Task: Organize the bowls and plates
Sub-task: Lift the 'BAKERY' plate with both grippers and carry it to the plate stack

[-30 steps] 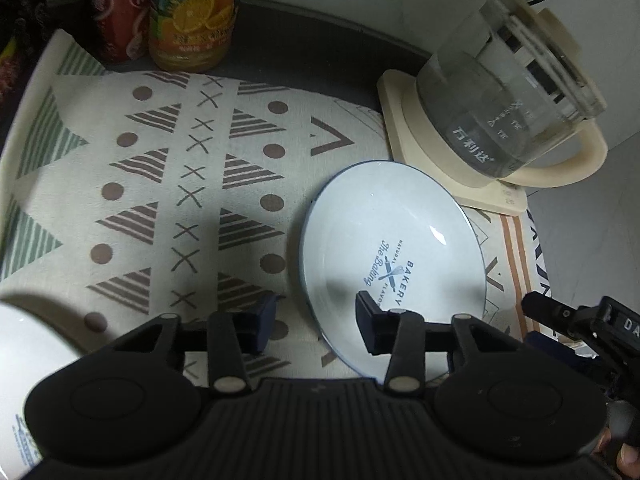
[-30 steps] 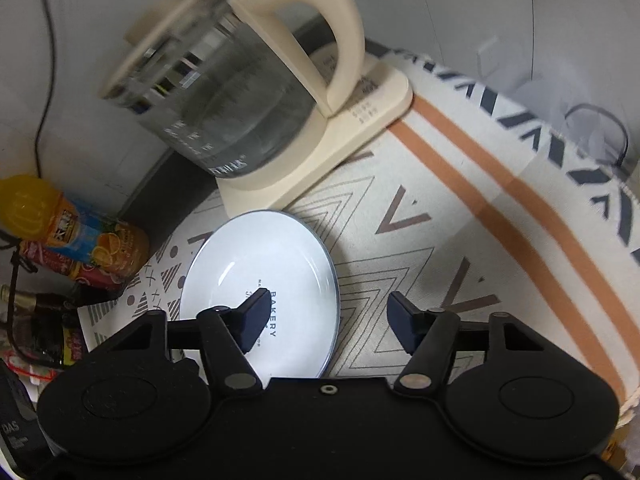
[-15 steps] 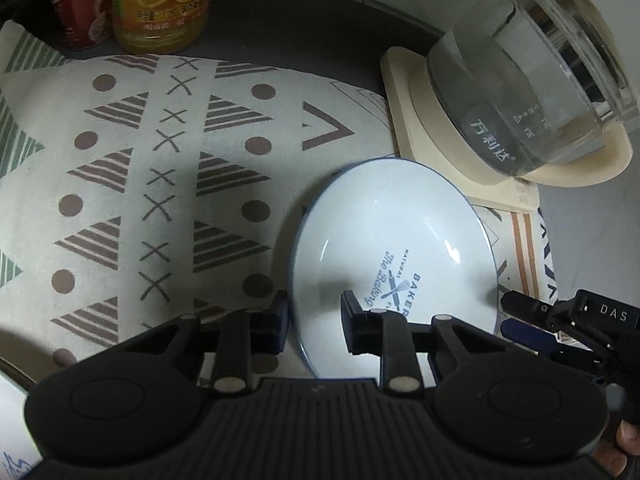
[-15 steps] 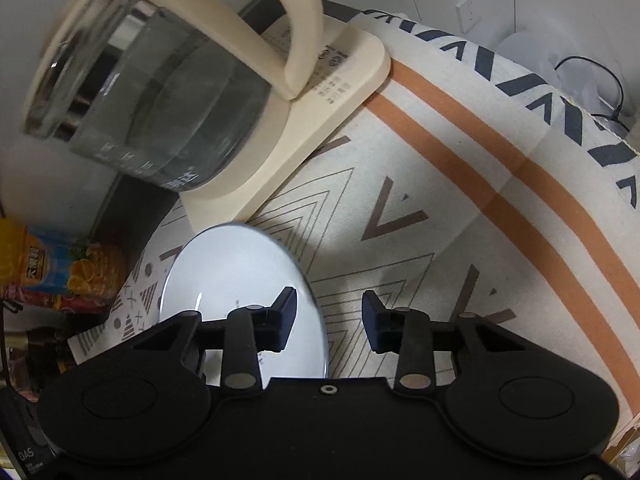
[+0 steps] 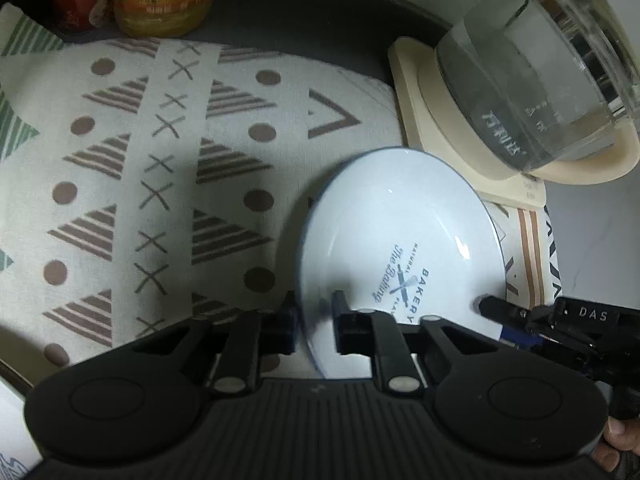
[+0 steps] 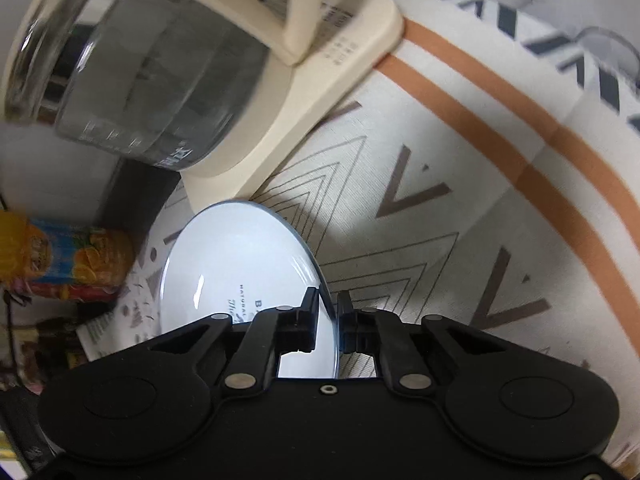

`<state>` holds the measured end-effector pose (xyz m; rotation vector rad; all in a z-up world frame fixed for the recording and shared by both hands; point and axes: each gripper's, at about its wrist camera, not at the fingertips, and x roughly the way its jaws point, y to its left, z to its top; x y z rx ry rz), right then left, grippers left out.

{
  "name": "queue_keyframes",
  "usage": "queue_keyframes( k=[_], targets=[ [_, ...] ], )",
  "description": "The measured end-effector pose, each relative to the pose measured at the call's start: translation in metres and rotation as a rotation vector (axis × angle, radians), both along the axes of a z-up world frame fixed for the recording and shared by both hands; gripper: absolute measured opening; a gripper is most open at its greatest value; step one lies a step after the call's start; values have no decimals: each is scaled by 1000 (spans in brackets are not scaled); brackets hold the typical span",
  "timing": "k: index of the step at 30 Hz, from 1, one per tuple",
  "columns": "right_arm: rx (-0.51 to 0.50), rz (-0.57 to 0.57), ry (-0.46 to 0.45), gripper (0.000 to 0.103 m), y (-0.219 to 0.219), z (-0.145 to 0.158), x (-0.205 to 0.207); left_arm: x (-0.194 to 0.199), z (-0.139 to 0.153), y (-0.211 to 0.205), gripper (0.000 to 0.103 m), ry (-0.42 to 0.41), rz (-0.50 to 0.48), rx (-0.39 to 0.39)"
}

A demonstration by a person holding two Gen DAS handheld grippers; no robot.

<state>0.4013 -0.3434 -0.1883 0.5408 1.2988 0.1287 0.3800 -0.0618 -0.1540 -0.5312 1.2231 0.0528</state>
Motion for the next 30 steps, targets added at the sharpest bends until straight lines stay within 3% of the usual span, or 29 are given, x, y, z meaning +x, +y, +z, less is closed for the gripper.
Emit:
queue_keyframes(
  k=[15,30],
  targets=[
    [87,23,-192,5,-4,40,-15,-21,42,-1,12,-119,7,49],
    [112,66,-281,5,6,71,-40,-53,83,6,12,-206,45,67]
  ],
)
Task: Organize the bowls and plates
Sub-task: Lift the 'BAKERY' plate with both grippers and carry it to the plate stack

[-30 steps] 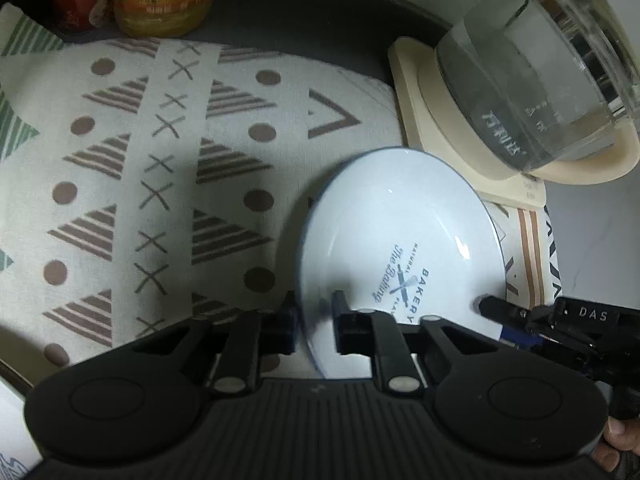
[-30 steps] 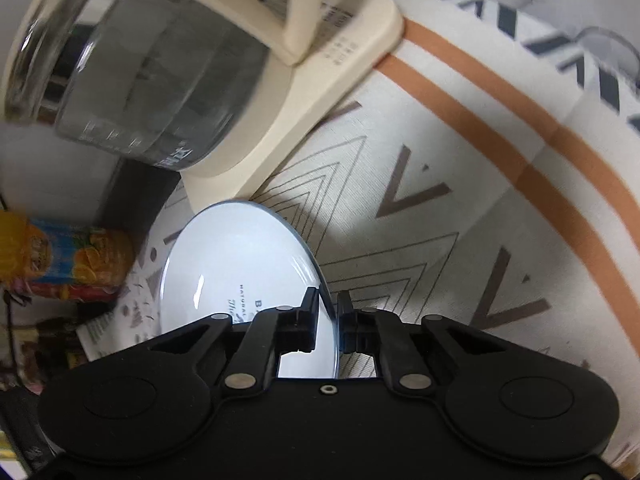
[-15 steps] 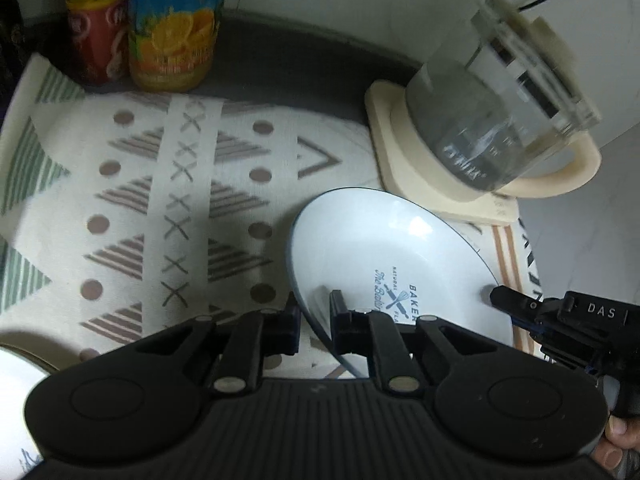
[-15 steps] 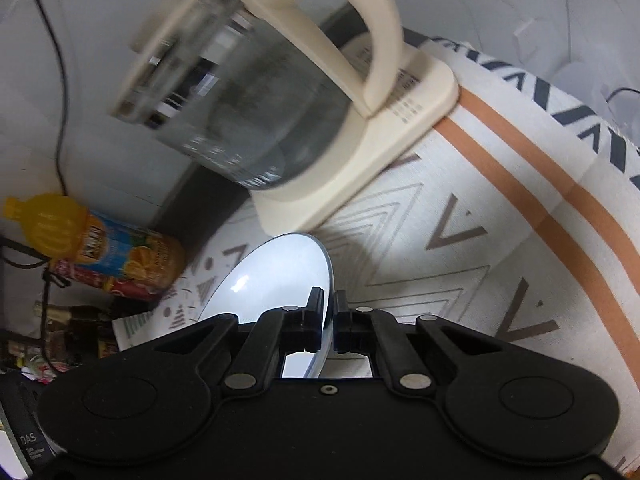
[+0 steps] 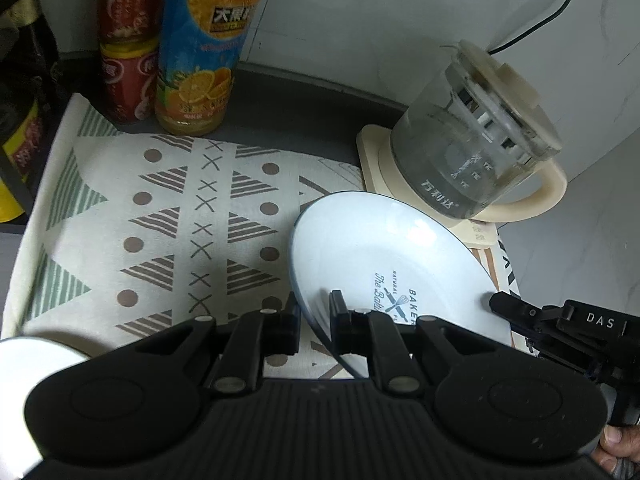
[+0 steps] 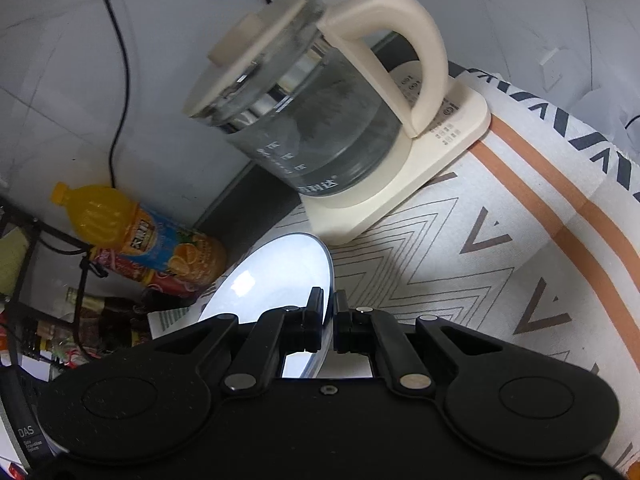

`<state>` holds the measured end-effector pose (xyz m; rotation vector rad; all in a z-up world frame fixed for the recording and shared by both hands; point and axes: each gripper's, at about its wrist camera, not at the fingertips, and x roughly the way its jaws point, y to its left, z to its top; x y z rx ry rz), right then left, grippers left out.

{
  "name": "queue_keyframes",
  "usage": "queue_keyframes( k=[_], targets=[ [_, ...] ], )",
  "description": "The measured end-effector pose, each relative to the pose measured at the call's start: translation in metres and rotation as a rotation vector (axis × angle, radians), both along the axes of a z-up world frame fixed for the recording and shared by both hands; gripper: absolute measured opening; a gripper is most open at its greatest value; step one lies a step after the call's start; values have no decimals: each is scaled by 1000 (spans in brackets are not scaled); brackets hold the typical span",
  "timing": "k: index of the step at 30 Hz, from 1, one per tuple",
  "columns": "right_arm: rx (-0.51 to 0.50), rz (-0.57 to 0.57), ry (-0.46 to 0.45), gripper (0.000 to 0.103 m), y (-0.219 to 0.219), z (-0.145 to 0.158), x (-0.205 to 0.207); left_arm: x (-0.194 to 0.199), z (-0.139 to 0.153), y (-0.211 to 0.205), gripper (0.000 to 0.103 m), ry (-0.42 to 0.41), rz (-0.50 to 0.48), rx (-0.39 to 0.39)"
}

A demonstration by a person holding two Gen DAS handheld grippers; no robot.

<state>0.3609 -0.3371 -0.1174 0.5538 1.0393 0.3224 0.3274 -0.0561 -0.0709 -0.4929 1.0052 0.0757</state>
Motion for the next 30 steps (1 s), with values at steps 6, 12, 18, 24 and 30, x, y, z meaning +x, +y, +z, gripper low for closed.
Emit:
queue_keyframes(
  k=[6,12,18,24,30],
  targets=[
    [-1,31,-23,5,10,9,-13,-21,10,6,12,-23,23,3],
    [12,75,-30,5,25,14,-24,-45,19,16,12,-39,64,10],
    [17,132,-29,5,44,12,-33,-73,24,32,12,-44,102,15],
    [4,198,-27,5,67,10,-44,-103,23,50,12,-44,152,13],
    [0,258,-20,5,93,9,-67,-136,22,68,12,-39,206,19]
  ],
)
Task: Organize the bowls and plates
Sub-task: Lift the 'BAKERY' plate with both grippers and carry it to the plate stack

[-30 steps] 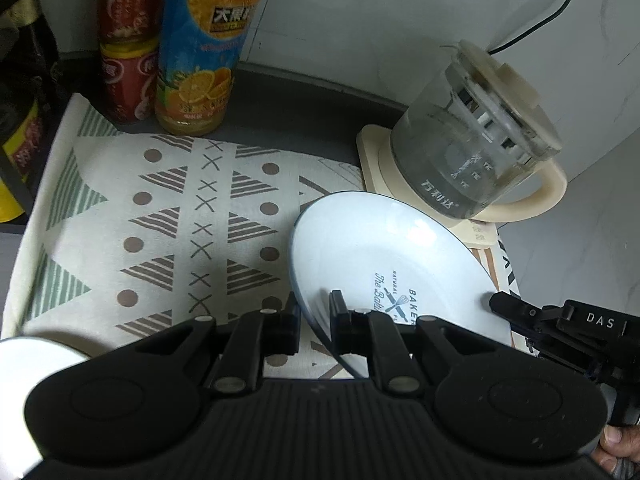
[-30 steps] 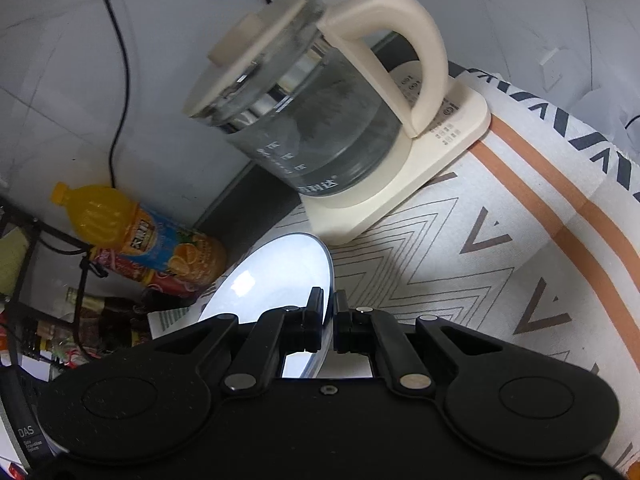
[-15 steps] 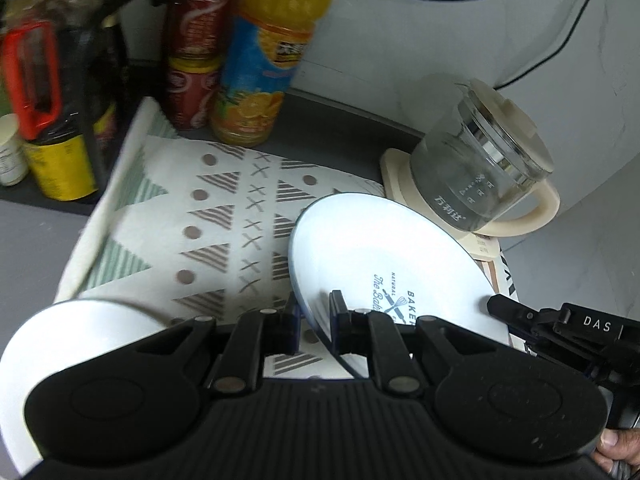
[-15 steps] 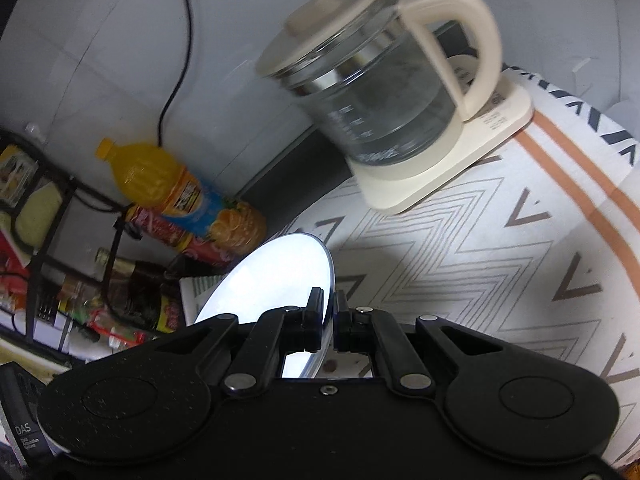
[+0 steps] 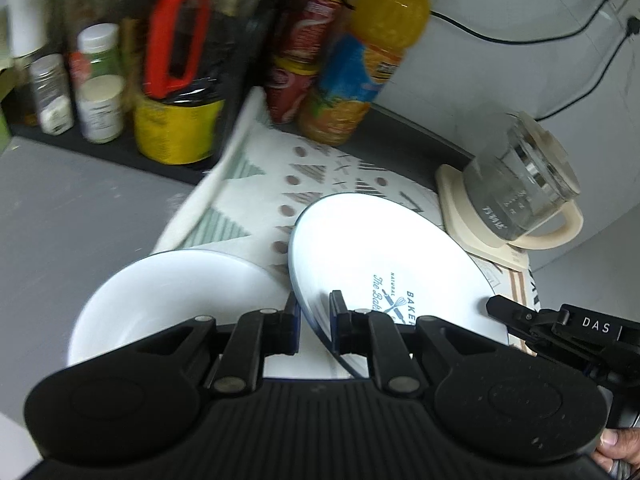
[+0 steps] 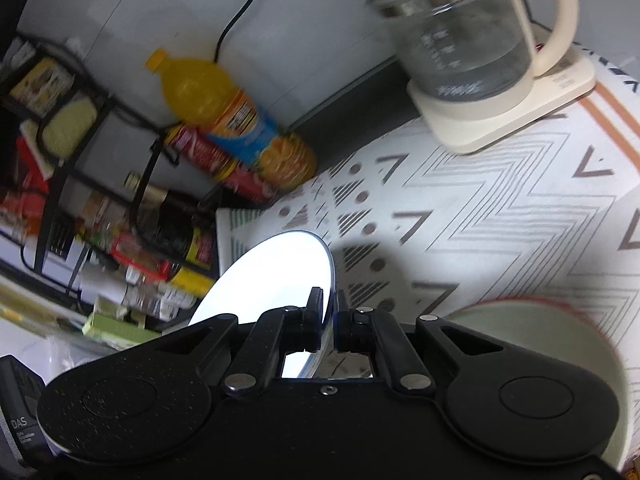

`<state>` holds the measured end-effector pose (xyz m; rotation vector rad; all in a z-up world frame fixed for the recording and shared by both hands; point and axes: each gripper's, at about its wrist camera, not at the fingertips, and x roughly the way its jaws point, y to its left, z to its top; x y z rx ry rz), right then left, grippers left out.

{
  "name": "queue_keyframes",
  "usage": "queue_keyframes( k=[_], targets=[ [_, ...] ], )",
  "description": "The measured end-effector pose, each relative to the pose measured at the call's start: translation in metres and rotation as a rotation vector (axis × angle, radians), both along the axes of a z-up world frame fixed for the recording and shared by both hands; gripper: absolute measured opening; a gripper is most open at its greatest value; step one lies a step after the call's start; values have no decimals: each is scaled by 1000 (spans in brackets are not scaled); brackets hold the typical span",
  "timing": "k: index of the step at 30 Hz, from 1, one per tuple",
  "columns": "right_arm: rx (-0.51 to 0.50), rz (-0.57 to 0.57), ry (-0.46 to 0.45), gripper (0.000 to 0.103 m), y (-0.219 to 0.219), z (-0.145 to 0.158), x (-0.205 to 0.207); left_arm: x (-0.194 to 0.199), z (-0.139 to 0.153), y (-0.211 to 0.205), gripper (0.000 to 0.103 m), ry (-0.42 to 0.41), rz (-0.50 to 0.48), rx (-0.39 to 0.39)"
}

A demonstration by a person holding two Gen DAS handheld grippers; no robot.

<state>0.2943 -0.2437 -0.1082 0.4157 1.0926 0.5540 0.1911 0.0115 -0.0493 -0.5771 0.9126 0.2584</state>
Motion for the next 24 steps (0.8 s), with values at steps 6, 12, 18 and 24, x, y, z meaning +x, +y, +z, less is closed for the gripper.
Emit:
queue_keyframes(
  k=[6,12,18,24],
  targets=[
    [-1,49,11,5,20,-5,-20,-31,0,16,12,2,50,12],
    [-9,104,15,5,35,-8,-38,-59,-2,27,12,13,101,19],
    [-19,141,28,5,45,-14,-49,-80,-9,33,12,27,135,20],
    [-46,172,31,5,56,-19,-58,-98,-18,39,12,48,164,0]
  ],
)
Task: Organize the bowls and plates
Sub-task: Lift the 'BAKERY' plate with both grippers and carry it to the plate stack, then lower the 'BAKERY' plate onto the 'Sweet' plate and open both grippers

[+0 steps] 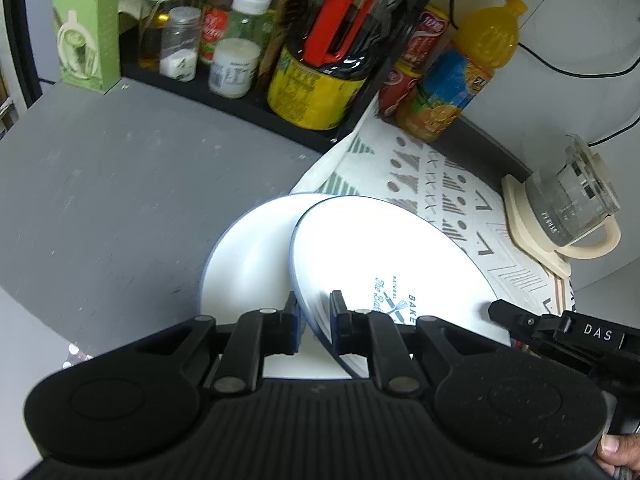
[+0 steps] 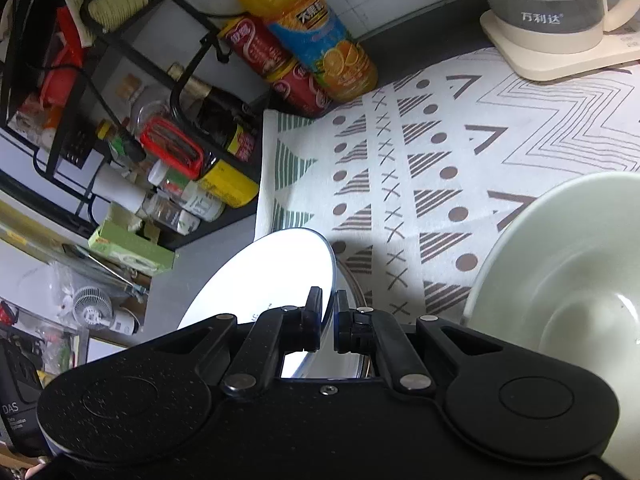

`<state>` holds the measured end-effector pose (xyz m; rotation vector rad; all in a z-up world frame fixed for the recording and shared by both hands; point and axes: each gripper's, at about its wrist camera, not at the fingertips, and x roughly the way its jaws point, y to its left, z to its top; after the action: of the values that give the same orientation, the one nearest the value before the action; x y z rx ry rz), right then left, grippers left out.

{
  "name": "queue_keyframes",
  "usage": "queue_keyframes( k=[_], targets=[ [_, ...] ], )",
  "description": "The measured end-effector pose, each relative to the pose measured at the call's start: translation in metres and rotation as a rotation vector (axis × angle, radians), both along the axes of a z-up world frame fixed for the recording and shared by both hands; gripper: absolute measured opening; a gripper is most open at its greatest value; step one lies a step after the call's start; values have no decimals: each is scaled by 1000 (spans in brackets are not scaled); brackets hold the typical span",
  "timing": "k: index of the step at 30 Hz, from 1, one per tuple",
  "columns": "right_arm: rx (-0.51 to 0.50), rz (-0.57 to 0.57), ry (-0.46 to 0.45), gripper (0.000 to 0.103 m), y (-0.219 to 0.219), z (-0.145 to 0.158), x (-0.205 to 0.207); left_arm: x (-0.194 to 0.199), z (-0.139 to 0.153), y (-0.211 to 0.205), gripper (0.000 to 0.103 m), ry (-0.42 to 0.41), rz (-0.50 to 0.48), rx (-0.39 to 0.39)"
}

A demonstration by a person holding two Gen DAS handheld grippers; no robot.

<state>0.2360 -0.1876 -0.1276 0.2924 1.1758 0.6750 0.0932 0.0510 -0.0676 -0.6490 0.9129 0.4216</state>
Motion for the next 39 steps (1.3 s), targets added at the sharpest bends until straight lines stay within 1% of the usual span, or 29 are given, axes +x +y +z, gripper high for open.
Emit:
queue_keyframes(
  k=[9,19,23,33,35,39],
  targets=[
    [-56,41,-11,5,11,-7,-10,-15,-19,5,12,31,33,-41],
    [-105,53,-32,5,16,-11,-11,-17,-37,5,13,69,29,-73],
    [-130,62,-47,5,20,-10,-11,-14,-41,4,14,70,22,-73],
    [-241,100,-99,5,35,-16,-17,-7,-52,5,16,109,5,-77],
    [-253,103,-107,5,36,-17,-18,-6,-54,5,17,119,3,-83],
    [-263,110,-114,5,39,-20,-18,-3,-54,5,18,126,-1,-63]
  ],
)
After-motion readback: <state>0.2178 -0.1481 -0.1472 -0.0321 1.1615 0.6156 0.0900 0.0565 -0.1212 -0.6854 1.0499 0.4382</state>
